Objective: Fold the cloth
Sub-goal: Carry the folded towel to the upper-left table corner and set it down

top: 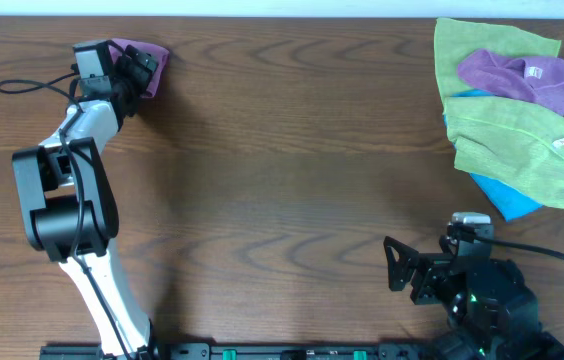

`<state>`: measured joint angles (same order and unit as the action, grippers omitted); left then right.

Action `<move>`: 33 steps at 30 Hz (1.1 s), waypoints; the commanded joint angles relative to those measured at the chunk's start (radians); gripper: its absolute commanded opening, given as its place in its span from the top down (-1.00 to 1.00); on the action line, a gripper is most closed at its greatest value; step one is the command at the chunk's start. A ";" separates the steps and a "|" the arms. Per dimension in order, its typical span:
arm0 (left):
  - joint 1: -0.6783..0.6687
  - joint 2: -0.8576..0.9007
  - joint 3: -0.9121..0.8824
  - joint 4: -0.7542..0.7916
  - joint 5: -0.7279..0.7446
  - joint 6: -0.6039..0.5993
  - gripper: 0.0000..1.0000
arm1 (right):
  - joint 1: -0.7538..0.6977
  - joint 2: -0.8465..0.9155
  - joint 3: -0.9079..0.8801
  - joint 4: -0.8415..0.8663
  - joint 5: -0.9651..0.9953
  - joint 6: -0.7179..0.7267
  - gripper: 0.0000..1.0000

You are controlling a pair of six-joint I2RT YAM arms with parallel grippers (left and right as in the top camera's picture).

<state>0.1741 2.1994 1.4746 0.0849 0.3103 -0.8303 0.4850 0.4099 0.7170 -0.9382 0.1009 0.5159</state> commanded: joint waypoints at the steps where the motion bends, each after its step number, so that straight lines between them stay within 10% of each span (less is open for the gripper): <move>1: 0.004 -0.033 0.017 -0.011 0.032 0.032 -0.90 | -0.007 -0.003 -0.006 0.000 -0.003 0.011 -0.99; 33: 0.005 -0.161 0.017 -0.194 0.039 0.076 -0.91 | -0.007 -0.003 -0.006 0.000 -0.003 0.011 -0.99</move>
<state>0.1741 2.0800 1.4746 -0.0978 0.3527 -0.7776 0.4850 0.4099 0.7170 -0.9382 0.1009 0.5159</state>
